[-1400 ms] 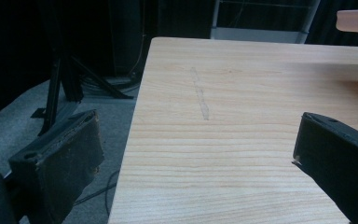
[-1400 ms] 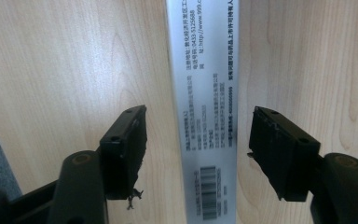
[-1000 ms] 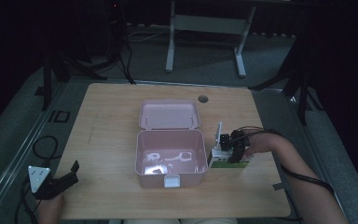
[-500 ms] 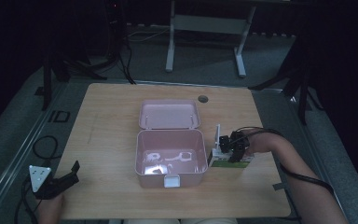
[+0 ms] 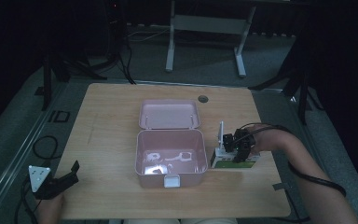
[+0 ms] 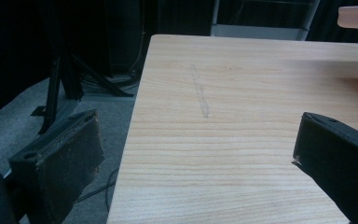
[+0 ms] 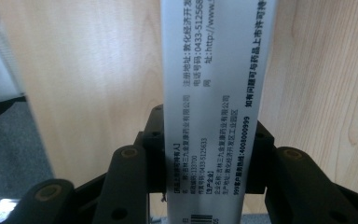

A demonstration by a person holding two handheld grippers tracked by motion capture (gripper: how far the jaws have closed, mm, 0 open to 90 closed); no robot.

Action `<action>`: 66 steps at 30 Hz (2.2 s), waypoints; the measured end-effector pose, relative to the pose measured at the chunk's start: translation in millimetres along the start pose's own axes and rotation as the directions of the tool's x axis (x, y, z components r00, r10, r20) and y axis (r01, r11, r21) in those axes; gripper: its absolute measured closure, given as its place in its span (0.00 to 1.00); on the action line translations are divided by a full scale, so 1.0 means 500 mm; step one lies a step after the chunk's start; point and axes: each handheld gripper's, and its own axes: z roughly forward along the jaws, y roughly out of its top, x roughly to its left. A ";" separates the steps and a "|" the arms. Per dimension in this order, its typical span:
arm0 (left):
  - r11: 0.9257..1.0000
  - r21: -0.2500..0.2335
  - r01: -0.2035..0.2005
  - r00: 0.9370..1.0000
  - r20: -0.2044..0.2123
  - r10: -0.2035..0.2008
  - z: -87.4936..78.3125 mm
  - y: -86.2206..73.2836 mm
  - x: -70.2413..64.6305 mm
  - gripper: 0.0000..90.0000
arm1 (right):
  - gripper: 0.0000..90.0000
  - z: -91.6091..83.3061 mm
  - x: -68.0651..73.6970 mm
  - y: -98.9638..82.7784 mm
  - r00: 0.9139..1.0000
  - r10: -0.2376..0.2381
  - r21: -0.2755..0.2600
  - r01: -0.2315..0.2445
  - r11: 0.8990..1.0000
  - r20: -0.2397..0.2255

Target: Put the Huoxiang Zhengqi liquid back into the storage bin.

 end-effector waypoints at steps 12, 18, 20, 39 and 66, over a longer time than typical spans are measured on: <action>1.000 0.004 0.000 1.000 -0.001 0.000 0.000 0.000 0.000 0.02 | 0.69 -0.070 0.020 -0.004 1.000 -0.005 0.008 0.005 1.000 0.012; 1.000 0.006 0.001 1.000 -0.001 -0.001 0.000 0.000 0.000 0.02 | 0.69 -0.116 0.029 0.003 1.000 -0.002 0.030 0.001 1.000 0.018; 1.000 0.004 0.003 1.000 -0.001 -0.003 0.000 0.000 0.000 0.02 | 0.69 -0.130 0.030 0.005 1.000 -0.001 0.025 0.000 1.000 0.024; 1.000 0.005 0.010 1.000 0.005 -0.010 0.000 0.001 0.001 0.02 | 0.69 -0.193 0.029 0.059 0.999 0.004 0.024 -0.005 1.000 0.033; 1.000 0.003 0.012 1.000 0.010 -0.012 0.000 0.001 0.003 0.02 | 0.69 -0.199 0.036 0.230 0.998 -0.064 0.020 0.063 0.998 0.014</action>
